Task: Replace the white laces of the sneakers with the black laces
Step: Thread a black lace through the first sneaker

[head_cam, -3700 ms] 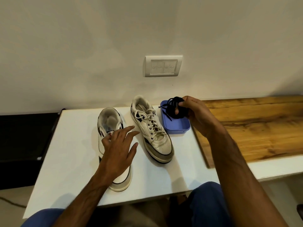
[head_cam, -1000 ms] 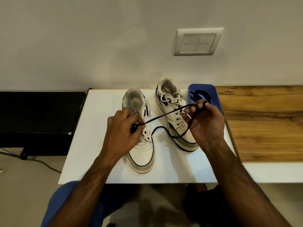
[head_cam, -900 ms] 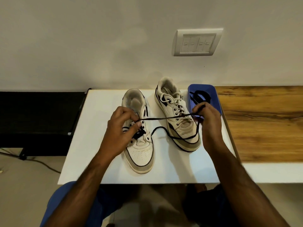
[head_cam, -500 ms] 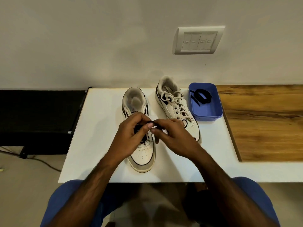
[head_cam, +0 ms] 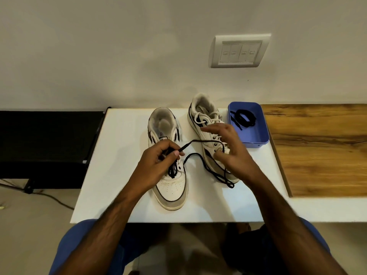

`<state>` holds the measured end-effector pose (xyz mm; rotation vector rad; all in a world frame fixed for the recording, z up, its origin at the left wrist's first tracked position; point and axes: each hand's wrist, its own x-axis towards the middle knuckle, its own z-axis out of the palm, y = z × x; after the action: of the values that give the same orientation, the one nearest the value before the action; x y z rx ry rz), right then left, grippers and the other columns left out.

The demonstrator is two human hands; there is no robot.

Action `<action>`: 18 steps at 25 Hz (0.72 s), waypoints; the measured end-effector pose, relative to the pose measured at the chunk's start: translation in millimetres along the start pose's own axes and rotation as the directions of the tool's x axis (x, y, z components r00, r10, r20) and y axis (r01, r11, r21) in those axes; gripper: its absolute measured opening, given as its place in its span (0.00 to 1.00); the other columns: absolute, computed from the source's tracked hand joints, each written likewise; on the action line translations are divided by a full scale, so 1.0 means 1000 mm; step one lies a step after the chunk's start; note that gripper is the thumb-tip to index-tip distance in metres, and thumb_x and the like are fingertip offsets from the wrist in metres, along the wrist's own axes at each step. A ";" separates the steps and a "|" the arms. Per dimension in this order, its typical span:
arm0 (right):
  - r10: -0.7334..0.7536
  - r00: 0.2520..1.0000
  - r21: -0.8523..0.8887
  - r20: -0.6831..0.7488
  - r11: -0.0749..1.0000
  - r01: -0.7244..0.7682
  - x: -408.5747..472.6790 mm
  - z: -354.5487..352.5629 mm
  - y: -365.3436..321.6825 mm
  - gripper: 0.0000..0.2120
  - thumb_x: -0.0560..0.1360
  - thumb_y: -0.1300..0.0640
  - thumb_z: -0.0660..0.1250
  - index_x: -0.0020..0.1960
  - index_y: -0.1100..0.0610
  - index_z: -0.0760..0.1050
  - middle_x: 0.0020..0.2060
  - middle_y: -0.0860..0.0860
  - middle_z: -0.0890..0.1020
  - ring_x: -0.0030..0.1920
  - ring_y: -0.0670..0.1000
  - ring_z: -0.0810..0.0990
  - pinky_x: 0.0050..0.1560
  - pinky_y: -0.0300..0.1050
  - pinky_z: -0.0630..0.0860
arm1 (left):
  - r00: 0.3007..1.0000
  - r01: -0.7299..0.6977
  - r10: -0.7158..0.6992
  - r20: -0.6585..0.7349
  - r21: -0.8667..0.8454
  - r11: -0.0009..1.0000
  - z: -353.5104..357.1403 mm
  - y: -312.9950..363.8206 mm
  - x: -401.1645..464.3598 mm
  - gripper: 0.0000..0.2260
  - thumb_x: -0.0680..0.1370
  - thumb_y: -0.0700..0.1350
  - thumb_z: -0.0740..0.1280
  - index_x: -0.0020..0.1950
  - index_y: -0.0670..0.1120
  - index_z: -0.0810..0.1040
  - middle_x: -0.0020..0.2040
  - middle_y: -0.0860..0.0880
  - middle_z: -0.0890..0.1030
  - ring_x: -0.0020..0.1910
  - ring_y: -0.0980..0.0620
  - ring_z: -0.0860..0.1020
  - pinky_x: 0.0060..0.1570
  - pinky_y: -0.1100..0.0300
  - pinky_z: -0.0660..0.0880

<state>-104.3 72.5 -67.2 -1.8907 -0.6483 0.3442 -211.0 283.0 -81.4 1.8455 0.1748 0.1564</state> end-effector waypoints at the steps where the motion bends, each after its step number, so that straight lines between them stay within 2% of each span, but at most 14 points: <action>1: -0.052 0.994 -0.099 0.092 0.993 0.061 -0.001 0.006 -0.003 0.28 0.71 0.60 0.66 0.70 0.45 0.73 0.68 0.43 0.72 0.71 0.41 0.68 0.71 0.45 0.66 | 0.999 -0.037 0.038 -0.019 0.049 0.998 0.000 -0.001 0.001 0.06 0.81 0.42 0.68 0.50 0.51 0.83 0.48 0.52 0.80 0.50 0.51 0.80 0.50 0.63 0.74; 3: -0.098 0.980 -0.207 0.171 0.969 0.133 -0.003 0.026 -0.004 0.25 0.76 0.50 0.69 0.71 0.42 0.70 0.67 0.38 0.72 0.70 0.41 0.67 0.72 0.51 0.62 | 0.995 -0.088 0.092 -0.048 0.083 0.993 0.001 0.000 0.002 0.09 0.79 0.40 0.70 0.53 0.54 0.84 0.50 0.54 0.77 0.53 0.52 0.78 0.51 0.63 0.75; 4: -0.101 0.979 -0.276 0.175 0.950 0.147 -0.004 0.037 -0.003 0.23 0.77 0.47 0.69 0.71 0.41 0.70 0.64 0.37 0.75 0.68 0.41 0.69 0.71 0.54 0.61 | 0.994 -0.087 0.092 -0.061 0.075 0.993 0.002 -0.001 0.003 0.10 0.78 0.40 0.72 0.53 0.55 0.84 0.50 0.54 0.77 0.53 0.52 0.79 0.52 0.59 0.77; 5: -0.094 0.981 -0.329 0.167 0.933 0.146 -0.004 0.046 -0.001 0.21 0.78 0.47 0.69 0.70 0.42 0.72 0.58 0.38 0.79 0.62 0.41 0.73 0.70 0.56 0.62 | 0.993 -0.084 0.088 -0.074 0.064 0.994 0.002 -0.001 0.003 0.10 0.77 0.40 0.73 0.52 0.55 0.84 0.49 0.54 0.77 0.51 0.50 0.80 0.53 0.53 0.78; 7: -0.105 0.984 -0.320 0.142 0.936 0.146 -0.001 0.050 -0.001 0.13 0.80 0.48 0.67 0.64 0.45 0.79 0.44 0.40 0.84 0.46 0.40 0.79 0.62 0.54 0.71 | 0.992 -0.058 0.061 -0.111 0.028 0.998 0.003 -0.002 0.004 0.09 0.74 0.38 0.75 0.49 0.53 0.85 0.46 0.51 0.82 0.45 0.46 0.82 0.50 0.42 0.80; 8: -0.098 0.987 -0.263 0.129 0.956 0.130 0.001 0.047 -0.002 0.10 0.81 0.50 0.67 0.60 0.47 0.82 0.38 0.42 0.85 0.40 0.41 0.80 0.55 0.48 0.76 | 0.990 -0.029 0.026 -0.140 -0.016 0.999 0.002 -0.002 0.004 0.08 0.74 0.38 0.76 0.48 0.51 0.85 0.44 0.49 0.84 0.43 0.43 0.83 0.47 0.40 0.80; 9: -0.074 0.991 -0.192 0.110 0.977 0.094 0.003 0.042 -0.002 0.09 0.81 0.52 0.67 0.57 0.49 0.84 0.35 0.43 0.85 0.37 0.42 0.80 0.48 0.42 0.77 | 0.984 0.004 -0.014 -0.175 -0.053 0.999 0.000 -0.001 0.005 0.07 0.73 0.38 0.76 0.47 0.49 0.85 0.42 0.46 0.85 0.41 0.41 0.84 0.44 0.39 0.81; 10: -0.047 0.996 -0.114 0.077 0.992 0.056 0.004 0.037 -0.003 0.08 0.81 0.55 0.66 0.56 0.51 0.84 0.34 0.45 0.85 0.36 0.43 0.81 0.46 0.38 0.76 | 0.977 0.032 -0.048 -0.209 -0.080 0.996 -0.001 0.001 0.005 0.06 0.72 0.38 0.77 0.45 0.48 0.85 0.40 0.45 0.85 0.39 0.41 0.84 0.41 0.42 0.81; 12: 0.021 1.000 0.126 -0.023 0.992 -0.018 0.004 0.027 -0.002 0.09 0.82 0.58 0.64 0.56 0.55 0.84 0.35 0.50 0.86 0.42 0.46 0.84 0.52 0.37 0.76 | 0.960 0.053 -0.083 -0.268 -0.117 0.992 -0.003 0.002 0.005 0.04 0.73 0.38 0.76 0.43 0.44 0.83 0.37 0.46 0.85 0.35 0.47 0.83 0.40 0.50 0.79; 14: 0.110 0.985 0.384 -0.134 0.922 -0.051 0.005 0.019 -0.001 0.11 0.83 0.60 0.62 0.58 0.60 0.82 0.38 0.57 0.86 0.46 0.53 0.85 0.56 0.40 0.78 | 0.930 0.032 -0.102 -0.354 -0.197 0.980 -0.008 0.001 0.007 0.05 0.75 0.38 0.74 0.42 0.42 0.80 0.35 0.49 0.83 0.32 0.49 0.79 0.40 0.51 0.78; 16: 0.139 0.975 0.425 -0.175 0.904 -0.053 0.006 0.013 0.003 0.12 0.83 0.61 0.61 0.58 0.62 0.81 0.40 0.59 0.86 0.46 0.54 0.86 0.53 0.40 0.79 | 0.901 -0.008 -0.082 -0.426 -0.205 0.979 -0.015 0.000 0.007 0.04 0.78 0.40 0.72 0.44 0.44 0.79 0.36 0.49 0.82 0.35 0.49 0.79 0.41 0.49 0.77; 18: 0.099 0.991 0.374 -0.094 0.926 -0.057 0.006 0.015 0.003 0.11 0.83 0.63 0.61 0.57 0.62 0.82 0.41 0.58 0.86 0.45 0.52 0.85 0.50 0.39 0.79 | 0.930 -0.032 -0.008 -0.367 -0.103 0.994 -0.015 0.000 0.005 0.03 0.79 0.43 0.72 0.51 0.49 0.79 0.44 0.51 0.83 0.43 0.49 0.82 0.44 0.47 0.79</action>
<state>-106.5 86.3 -75.3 -1.5616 -0.3999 0.3807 -209.5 298.3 -76.8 1.6960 0.4081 0.5117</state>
